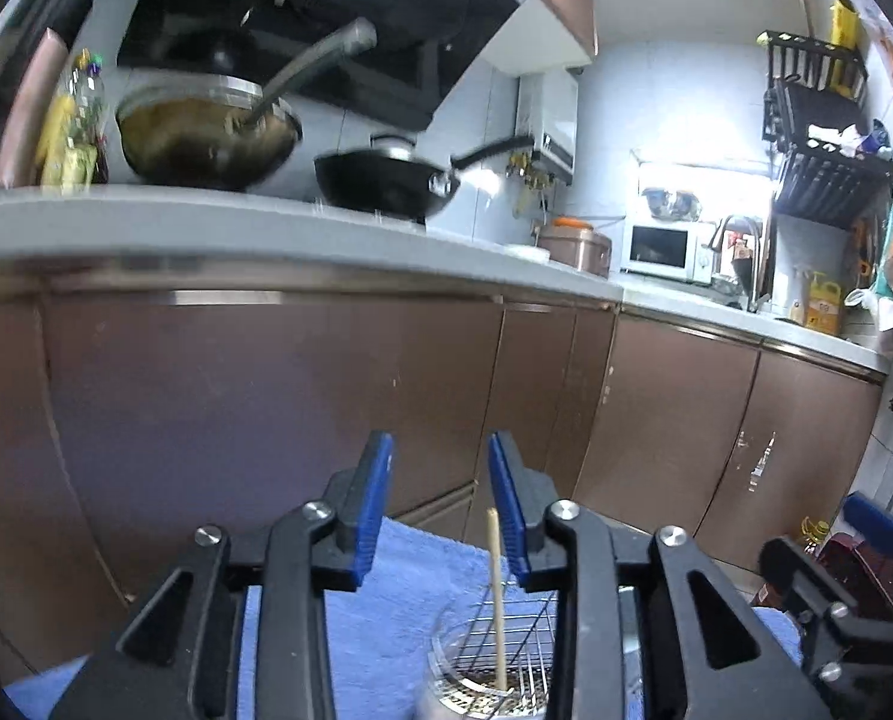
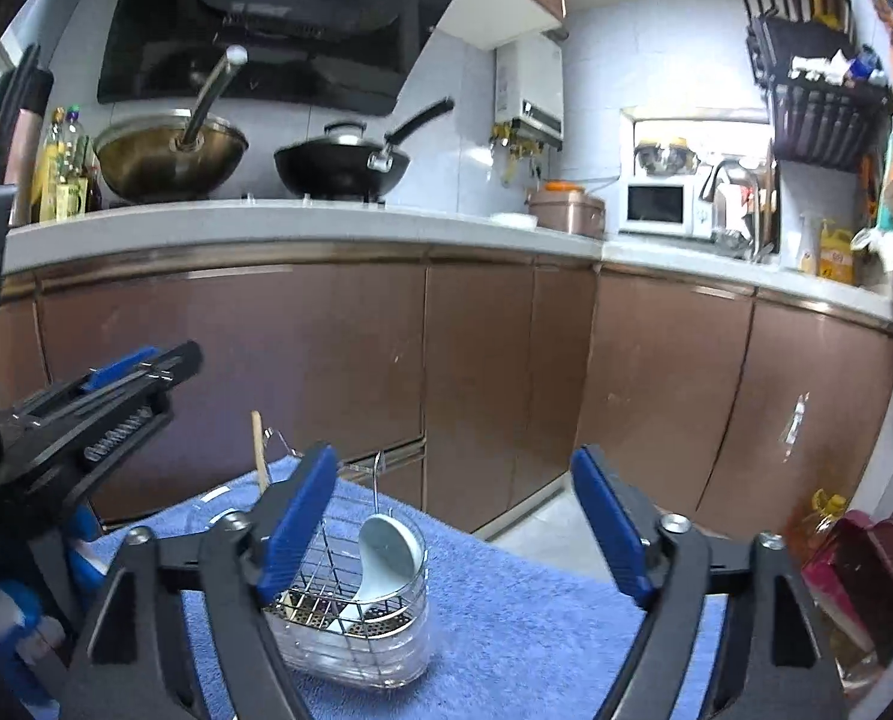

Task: Organize utensils
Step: 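Raise the right gripper away from the holder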

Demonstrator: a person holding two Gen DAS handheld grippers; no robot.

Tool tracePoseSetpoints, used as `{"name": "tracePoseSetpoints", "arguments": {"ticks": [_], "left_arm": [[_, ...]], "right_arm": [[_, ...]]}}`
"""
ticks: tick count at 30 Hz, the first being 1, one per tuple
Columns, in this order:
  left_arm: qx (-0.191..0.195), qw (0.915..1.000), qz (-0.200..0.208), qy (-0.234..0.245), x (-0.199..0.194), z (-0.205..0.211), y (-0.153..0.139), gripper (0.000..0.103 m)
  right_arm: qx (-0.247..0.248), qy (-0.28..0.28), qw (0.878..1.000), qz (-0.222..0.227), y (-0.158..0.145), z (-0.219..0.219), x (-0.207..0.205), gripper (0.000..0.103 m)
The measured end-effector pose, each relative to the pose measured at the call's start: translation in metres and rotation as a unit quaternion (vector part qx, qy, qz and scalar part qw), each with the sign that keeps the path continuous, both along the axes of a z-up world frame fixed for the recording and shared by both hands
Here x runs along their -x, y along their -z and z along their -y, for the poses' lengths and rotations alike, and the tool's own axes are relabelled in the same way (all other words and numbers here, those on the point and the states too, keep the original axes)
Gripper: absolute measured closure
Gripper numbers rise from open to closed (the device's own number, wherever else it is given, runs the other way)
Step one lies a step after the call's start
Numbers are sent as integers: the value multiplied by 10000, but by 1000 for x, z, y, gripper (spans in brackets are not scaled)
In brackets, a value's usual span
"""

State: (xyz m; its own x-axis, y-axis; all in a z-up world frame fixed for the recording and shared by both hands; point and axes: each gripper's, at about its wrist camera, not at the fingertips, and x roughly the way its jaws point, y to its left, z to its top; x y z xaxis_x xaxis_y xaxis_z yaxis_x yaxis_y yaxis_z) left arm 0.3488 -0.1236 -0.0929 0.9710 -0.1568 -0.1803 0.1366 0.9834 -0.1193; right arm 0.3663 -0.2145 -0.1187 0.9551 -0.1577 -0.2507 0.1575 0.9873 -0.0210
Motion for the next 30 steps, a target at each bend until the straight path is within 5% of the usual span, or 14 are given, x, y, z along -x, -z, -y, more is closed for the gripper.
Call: {"name": "tracePoseSetpoints", "arguments": {"ticks": [4, 12, 18, 30], "left_arm": [[-76, 9997, 211, 4, 39, -25, -42, 68], [-321, 9990, 277, 108, 121, -59, -104, 55], [-504, 9980, 372, 71, 179, -78, -126, 43], [-251, 9946, 989, -200, 271, -124, -156, 28]], "right_arm": [[86, 42, 9996, 259, -34, -3, 37, 0], [-39, 94, 9961, 872, -100, -3, 130, 0], [-214, -28, 9906, 1348, -134, -8, 197, 0], [-28, -446, 9726, 2282, -168, -49, 291, 0]]}}
